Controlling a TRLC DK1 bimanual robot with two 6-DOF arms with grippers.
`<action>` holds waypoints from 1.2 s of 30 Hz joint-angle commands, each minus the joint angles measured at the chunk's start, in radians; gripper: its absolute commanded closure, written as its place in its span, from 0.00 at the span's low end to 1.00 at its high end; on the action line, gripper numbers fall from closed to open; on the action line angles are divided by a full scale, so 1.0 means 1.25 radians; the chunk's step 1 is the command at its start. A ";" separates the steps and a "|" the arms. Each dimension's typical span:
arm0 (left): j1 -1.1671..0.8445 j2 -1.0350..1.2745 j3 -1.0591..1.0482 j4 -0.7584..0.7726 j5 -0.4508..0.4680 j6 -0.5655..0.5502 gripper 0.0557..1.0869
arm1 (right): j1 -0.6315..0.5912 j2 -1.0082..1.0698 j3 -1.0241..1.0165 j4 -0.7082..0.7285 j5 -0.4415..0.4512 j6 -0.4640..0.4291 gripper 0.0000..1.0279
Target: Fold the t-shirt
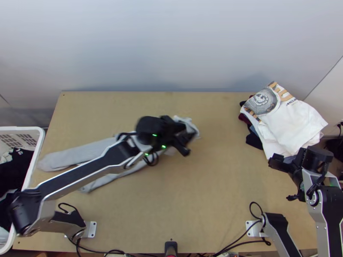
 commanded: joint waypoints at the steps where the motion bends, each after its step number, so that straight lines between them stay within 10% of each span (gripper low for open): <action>1: -0.052 0.057 0.052 -0.067 0.001 0.000 0.04 | -0.006 0.001 -0.008 0.001 0.000 0.000 0.05; 16: 0.278 -0.043 0.036 -0.516 0.299 0.156 0.06 | 0.025 0.042 -0.042 0.028 -0.048 0.002 0.04; 20: 0.264 -0.044 -0.051 -0.528 0.303 0.206 0.26 | 0.039 0.087 -0.028 0.054 -0.059 0.004 0.04; 24: 0.270 -0.042 -0.100 -0.515 0.249 0.211 0.04 | 0.065 0.131 -0.007 0.062 -0.070 0.002 0.04; 36: 0.682 -0.102 -0.164 -0.552 0.218 0.384 0.04 | 0.298 0.342 0.073 0.047 -0.135 -0.014 0.05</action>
